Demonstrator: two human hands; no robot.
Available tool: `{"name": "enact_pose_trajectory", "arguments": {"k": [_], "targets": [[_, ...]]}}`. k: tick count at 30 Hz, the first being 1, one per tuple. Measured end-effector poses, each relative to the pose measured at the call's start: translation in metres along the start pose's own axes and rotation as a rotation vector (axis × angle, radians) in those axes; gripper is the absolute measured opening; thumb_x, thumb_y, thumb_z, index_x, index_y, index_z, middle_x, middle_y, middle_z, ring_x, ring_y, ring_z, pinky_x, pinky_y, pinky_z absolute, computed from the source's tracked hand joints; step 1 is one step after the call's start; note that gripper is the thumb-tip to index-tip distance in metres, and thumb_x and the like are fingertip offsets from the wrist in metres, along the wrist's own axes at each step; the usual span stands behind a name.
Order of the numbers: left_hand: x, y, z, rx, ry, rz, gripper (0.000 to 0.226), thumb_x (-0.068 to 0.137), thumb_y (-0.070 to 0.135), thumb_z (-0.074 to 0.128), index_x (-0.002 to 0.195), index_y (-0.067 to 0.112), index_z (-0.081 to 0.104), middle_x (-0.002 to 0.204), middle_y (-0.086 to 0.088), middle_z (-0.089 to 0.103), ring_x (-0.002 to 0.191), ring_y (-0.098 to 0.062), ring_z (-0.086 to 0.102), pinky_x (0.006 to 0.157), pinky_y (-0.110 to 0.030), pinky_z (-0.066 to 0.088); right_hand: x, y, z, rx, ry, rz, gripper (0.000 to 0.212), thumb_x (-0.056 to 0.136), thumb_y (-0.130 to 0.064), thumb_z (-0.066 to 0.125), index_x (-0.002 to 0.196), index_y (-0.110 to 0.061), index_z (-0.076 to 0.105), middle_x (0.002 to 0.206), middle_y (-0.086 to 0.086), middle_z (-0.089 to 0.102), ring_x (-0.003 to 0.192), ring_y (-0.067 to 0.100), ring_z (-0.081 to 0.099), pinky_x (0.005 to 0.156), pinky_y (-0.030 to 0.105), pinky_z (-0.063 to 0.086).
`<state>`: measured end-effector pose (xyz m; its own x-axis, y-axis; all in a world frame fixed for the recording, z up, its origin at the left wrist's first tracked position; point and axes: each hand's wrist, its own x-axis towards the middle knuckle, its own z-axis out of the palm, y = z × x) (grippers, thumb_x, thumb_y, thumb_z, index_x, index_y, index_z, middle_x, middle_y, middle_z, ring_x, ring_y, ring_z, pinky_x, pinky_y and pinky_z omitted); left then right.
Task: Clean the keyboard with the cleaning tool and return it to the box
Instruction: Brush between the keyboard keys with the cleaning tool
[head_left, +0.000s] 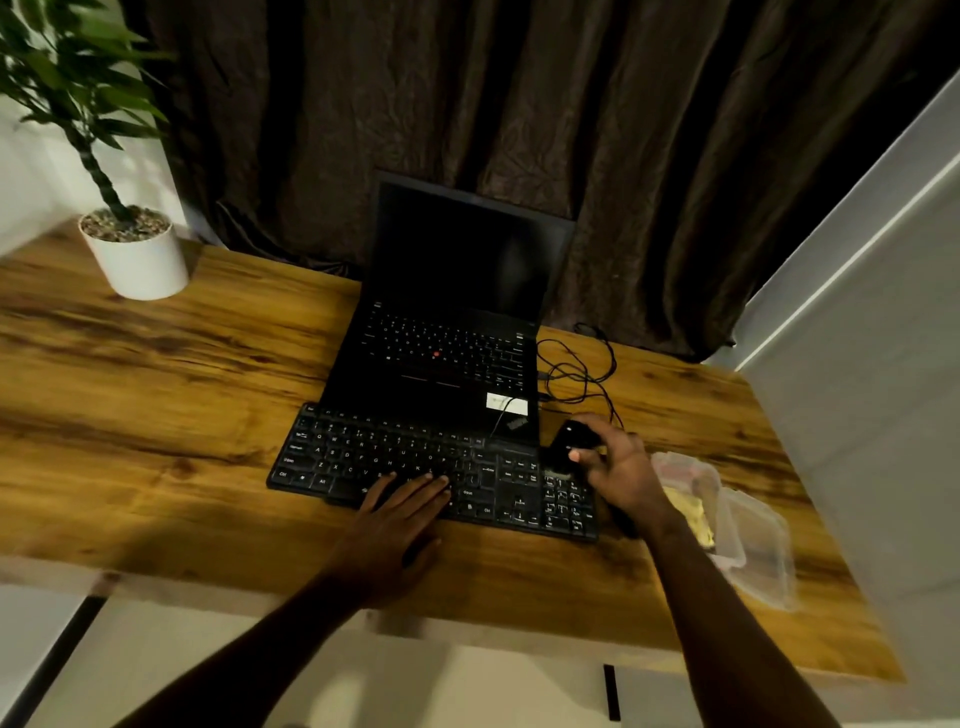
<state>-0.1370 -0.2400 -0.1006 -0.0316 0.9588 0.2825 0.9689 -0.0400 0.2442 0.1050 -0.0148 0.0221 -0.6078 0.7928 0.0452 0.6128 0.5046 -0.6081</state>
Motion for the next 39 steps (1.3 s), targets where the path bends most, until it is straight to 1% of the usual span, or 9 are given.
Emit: {"name": "enact_pose_trajectory", "arguments": {"k": [2,9,13,18,21,23,26,30,39], "targets": [[0.001,0.000,0.000,0.001,0.007,0.002,0.059,0.098,0.050,0.041,0.151,0.023,0.039,0.159,0.005,0.033,0.147,-0.013,0.030,0.118,-0.048,0.015,0.003,-0.010,0.006,0.037,-0.002,0.002,0.044,0.091,-0.007,0.064,0.129,-0.029,0.057,0.110,0.001,0.062,0.093,0.013,0.062,0.062,0.020,0.057],[-0.003,0.001,0.000,-0.003,-0.032,-0.010,0.058,0.101,0.051,0.036,0.153,0.024,0.035,0.162,0.008,0.027,0.149,-0.010,0.023,0.121,-0.046,0.009,-0.011,0.017,-0.015,0.033,0.045,0.045,0.045,0.090,-0.005,0.065,0.128,-0.027,0.057,0.115,0.005,0.065,0.100,0.018,0.062,0.071,0.017,0.051],[0.000,-0.001,-0.002,-0.005,-0.029,-0.009,0.058,0.102,0.051,0.033,0.153,0.024,0.035,0.162,0.009,0.027,0.149,-0.009,0.020,0.121,-0.046,0.008,-0.019,0.022,-0.027,0.041,0.096,0.051,0.043,0.087,0.003,0.064,0.123,-0.020,0.059,0.107,0.005,0.065,0.100,0.024,0.061,0.078,0.029,0.052],[-0.003,0.000,0.000,-0.004,-0.019,-0.003,0.058,0.102,0.052,0.031,0.152,0.024,0.037,0.161,0.007,0.030,0.149,-0.009,0.022,0.120,-0.048,0.011,-0.015,0.008,-0.009,0.027,0.052,0.031,0.045,0.089,-0.008,0.065,0.119,-0.041,0.056,0.112,0.003,0.065,0.098,0.018,0.062,0.080,0.035,0.058],[-0.002,0.000,0.000,-0.008,0.003,0.003,0.058,0.101,0.051,0.035,0.151,0.023,0.038,0.160,0.007,0.032,0.148,-0.010,0.025,0.120,-0.048,0.013,-0.006,0.006,0.001,0.039,0.031,-0.019,0.044,0.089,-0.013,0.067,0.123,-0.039,0.057,0.111,0.004,0.067,0.098,0.022,0.065,0.075,0.042,0.062],[-0.001,-0.001,-0.001,0.002,0.011,0.010,0.057,0.101,0.050,0.037,0.151,0.022,0.040,0.160,0.006,0.033,0.148,-0.011,0.026,0.119,-0.048,0.014,-0.004,0.006,0.000,0.061,0.033,-0.003,0.043,0.089,-0.014,0.067,0.122,-0.039,0.057,0.113,0.005,0.066,0.100,0.022,0.064,0.074,0.037,0.062],[-0.002,-0.002,-0.001,0.010,0.009,0.010,0.057,0.101,0.050,0.035,0.150,0.022,0.040,0.160,0.006,0.033,0.148,-0.011,0.027,0.120,-0.048,0.014,-0.009,0.015,-0.010,0.070,0.057,0.038,0.047,0.089,-0.003,0.065,0.123,-0.034,0.057,0.114,0.004,0.064,0.100,0.017,0.062,0.074,0.015,0.054],[-0.004,0.001,0.001,0.012,-0.008,0.003,0.057,0.101,0.051,0.035,0.151,0.023,0.038,0.160,0.007,0.032,0.148,-0.011,0.025,0.121,-0.047,0.010,-0.024,0.031,-0.020,0.020,0.095,0.056,0.045,0.087,0.002,0.064,0.119,-0.030,0.057,0.109,0.003,0.066,0.102,0.019,0.061,0.075,0.009,0.044],[-0.002,0.002,-0.002,0.002,0.018,0.011,0.058,0.100,0.051,0.037,0.150,0.022,0.040,0.159,0.006,0.034,0.147,-0.011,0.027,0.120,-0.046,0.013,-0.012,0.010,0.004,-0.012,0.067,-0.025,0.050,0.089,-0.018,0.064,0.123,-0.051,0.051,0.112,0.006,0.066,0.100,0.026,0.063,0.079,0.043,0.060]]}}
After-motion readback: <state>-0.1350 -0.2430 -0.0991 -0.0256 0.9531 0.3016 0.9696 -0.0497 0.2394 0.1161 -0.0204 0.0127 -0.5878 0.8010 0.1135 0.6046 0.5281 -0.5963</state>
